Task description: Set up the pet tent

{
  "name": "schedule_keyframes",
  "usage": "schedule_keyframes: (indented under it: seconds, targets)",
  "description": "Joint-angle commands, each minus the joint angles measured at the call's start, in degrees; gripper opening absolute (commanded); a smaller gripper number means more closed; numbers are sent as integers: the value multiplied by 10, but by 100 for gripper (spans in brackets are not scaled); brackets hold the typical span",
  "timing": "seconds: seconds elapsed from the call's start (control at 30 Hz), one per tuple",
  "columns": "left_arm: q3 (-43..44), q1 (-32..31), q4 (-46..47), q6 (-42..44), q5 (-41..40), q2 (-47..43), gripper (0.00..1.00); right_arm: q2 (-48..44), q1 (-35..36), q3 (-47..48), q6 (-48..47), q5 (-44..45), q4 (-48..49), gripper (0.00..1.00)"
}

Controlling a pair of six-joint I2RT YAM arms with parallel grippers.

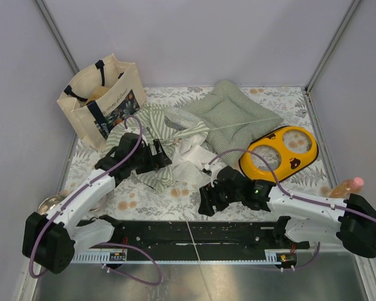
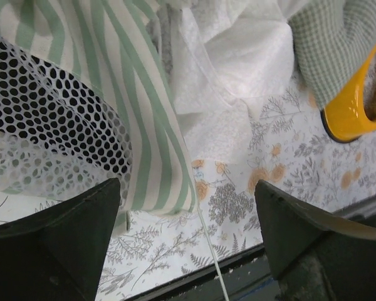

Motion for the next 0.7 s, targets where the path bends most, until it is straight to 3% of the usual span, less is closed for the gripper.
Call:
schedule_keyframes:
  seconds: [0.0,0.2,0.67]
  targets:
    - [17,-14,78,-74,-112,58,87,41,35,6,8,48,63,69]
    - [82,-19,85,-80,-169,152,57,69,48,7,8,78,89,52]
    - [151,-27,70,-65,-177,272,41,60,49,-2,10,124,73,47]
